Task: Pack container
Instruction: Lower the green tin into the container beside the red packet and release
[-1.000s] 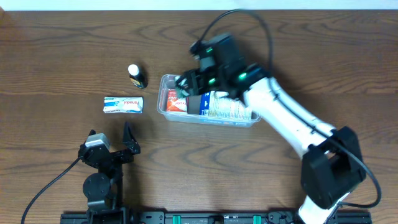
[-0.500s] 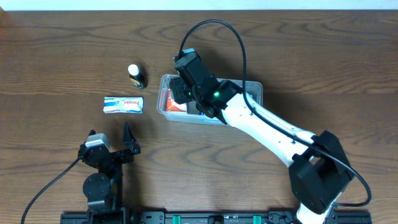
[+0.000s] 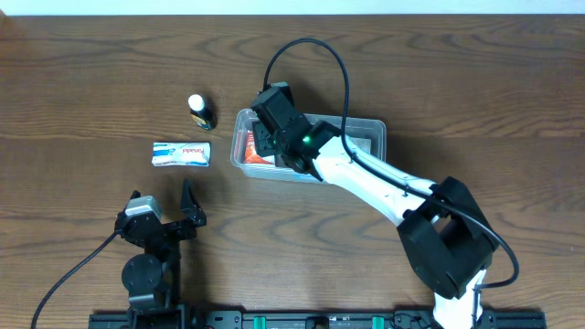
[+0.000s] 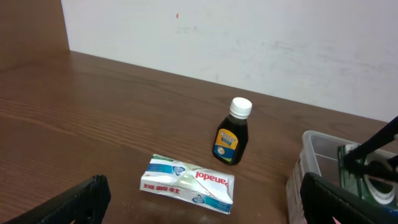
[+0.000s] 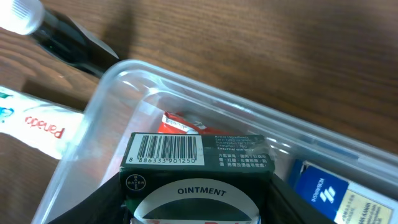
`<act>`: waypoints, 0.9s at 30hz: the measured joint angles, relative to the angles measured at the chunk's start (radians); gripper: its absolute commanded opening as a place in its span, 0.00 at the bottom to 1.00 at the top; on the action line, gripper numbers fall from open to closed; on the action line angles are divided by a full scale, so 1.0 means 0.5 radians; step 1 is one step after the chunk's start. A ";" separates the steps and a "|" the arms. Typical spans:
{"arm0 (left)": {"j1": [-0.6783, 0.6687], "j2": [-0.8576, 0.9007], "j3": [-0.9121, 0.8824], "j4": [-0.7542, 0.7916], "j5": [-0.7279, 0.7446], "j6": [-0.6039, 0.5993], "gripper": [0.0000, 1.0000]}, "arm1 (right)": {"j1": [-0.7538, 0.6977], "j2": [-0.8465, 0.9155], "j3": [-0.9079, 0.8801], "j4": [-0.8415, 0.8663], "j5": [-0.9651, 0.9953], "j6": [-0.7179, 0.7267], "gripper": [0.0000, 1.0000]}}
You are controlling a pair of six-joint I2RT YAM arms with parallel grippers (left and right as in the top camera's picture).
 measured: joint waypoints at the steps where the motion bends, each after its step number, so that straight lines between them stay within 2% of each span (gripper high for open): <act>1: 0.000 0.000 0.000 0.000 0.000 -0.001 0.98 | 0.004 0.008 0.000 0.004 -0.002 0.011 0.36; 10: 0.000 0.000 0.000 0.000 0.000 -0.001 0.98 | 0.057 0.048 0.000 0.066 -0.008 0.059 0.37; 16: 0.000 0.000 0.000 0.000 0.000 -0.001 0.98 | 0.061 0.063 0.000 0.069 -0.008 0.078 0.47; 27: 0.000 0.000 0.000 0.000 0.000 -0.001 0.98 | 0.061 0.066 0.000 0.082 -0.008 0.079 0.59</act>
